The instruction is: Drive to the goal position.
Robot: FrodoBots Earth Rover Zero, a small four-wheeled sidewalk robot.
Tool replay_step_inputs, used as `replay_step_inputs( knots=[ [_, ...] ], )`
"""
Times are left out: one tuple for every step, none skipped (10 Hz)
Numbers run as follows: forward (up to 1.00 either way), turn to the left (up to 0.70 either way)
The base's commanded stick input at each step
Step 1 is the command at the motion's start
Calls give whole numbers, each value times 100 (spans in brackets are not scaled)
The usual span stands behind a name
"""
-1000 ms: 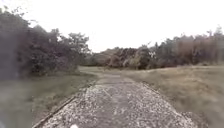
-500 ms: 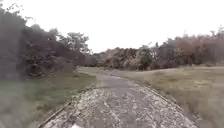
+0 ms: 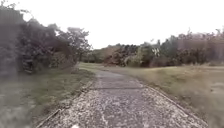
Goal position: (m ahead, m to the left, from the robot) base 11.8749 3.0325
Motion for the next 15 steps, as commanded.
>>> replay_step_inputs(
  knots=[
    [100,0],
    [100,0],
    [100,0],
    [100,0],
    [100,0],
    [100,0],
    [100,0],
    [100,0],
    [100,0],
    [100,0],
    [100,-1],
    [100,-9],
    [100,-16],
    [100,-30],
    [100,-28]
  ],
)
